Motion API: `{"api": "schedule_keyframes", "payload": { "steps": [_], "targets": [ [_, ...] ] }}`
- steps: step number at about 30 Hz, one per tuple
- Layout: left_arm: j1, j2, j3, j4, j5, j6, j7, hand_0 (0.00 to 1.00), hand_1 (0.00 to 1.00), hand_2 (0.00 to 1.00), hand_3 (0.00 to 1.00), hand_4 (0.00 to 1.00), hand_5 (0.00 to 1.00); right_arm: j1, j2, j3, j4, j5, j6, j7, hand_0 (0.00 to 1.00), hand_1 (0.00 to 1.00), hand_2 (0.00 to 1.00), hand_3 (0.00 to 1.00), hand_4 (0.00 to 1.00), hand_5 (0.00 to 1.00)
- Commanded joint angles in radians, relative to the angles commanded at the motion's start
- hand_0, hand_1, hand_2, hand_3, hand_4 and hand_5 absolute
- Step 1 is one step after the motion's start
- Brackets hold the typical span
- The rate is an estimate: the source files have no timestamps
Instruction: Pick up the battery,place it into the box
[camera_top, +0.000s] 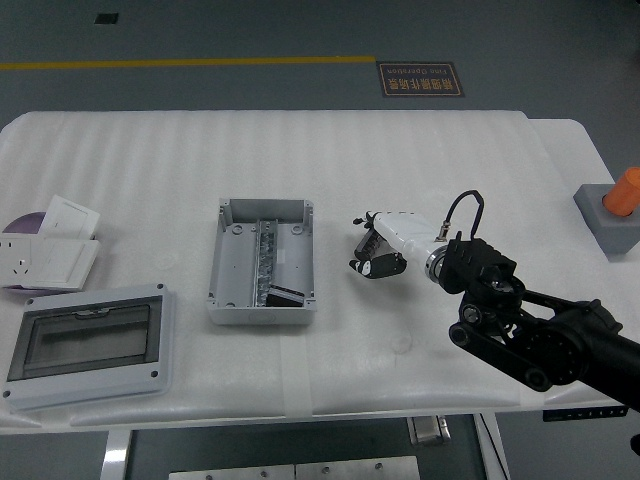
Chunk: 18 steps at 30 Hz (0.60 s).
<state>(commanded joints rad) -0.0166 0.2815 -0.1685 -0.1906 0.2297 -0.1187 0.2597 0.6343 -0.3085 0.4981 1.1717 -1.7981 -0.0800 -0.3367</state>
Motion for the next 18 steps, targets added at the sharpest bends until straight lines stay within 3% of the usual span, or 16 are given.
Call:
{"api": "schedule_keyframes", "payload": {
  "steps": [3, 4, 15, 18],
  "targets": [
    [-0.001, 0.0, -0.001, 0.0, 0.002, 0.0, -0.001, 0.633, 0.67, 0.562, 0.535, 0.517, 0.497, 0.001, -0.003, 0.002, -0.012, 0.001, 0.006, 0.0, 0.843, 0.82, 0.801, 0.906, 0.777, 0.489],
    [-0.001, 0.0, -0.002, 0.0, 0.002, 0.0, -0.001, 0.632, 0.67, 0.56, 0.533, 0.487, 0.471, 0.002, -0.004, 0.003, -0.015, 0.002, 0.006, 0.0, 0.856, 0.827, 0.817, 0.932, 0.826, 0.624],
    [-0.003, 0.001, -0.002, 0.0, 0.001, 0.0, -0.003, 0.632, 0.67, 0.559, 0.53, 0.474, 0.469, 0.004, -0.012, -0.009, -0.02, -0.003, -0.004, 0.011, 0.854, 0.828, 0.815, 0.922, 0.84, 0.643],
    [-0.003, 0.002, -0.002, 0.0, 0.001, 0.0, -0.004, 0.631, 0.669, 0.559, 0.531, 0.47, 0.471, 0.002, -0.017, -0.013, -0.014, -0.002, -0.008, 0.012, 0.848, 0.813, 0.796, 0.909, 0.823, 0.603]
  ]
}}
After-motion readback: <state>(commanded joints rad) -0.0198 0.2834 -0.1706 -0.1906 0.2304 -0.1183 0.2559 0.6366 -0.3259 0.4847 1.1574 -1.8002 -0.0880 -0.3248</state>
